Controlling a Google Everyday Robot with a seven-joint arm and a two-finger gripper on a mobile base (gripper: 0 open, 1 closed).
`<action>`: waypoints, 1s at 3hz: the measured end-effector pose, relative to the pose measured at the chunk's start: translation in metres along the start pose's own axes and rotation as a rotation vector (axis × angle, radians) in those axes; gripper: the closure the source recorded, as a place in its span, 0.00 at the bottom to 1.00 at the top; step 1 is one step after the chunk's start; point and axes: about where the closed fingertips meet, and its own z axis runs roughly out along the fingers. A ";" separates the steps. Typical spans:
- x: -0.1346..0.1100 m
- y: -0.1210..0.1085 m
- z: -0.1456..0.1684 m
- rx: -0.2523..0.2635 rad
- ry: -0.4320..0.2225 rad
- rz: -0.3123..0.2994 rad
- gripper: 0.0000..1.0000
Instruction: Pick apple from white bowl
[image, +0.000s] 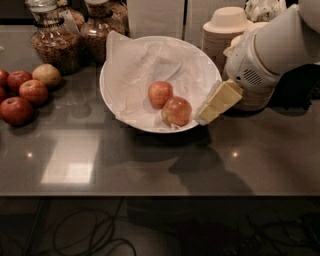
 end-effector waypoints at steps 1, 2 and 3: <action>-0.026 -0.008 0.030 -0.017 -0.095 0.007 0.00; -0.047 -0.006 0.054 -0.088 -0.164 -0.036 0.00; -0.058 -0.003 0.070 -0.163 -0.204 -0.076 0.00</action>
Offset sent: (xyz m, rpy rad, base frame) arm 0.0575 0.0846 -0.0245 0.1997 -0.0028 0.2441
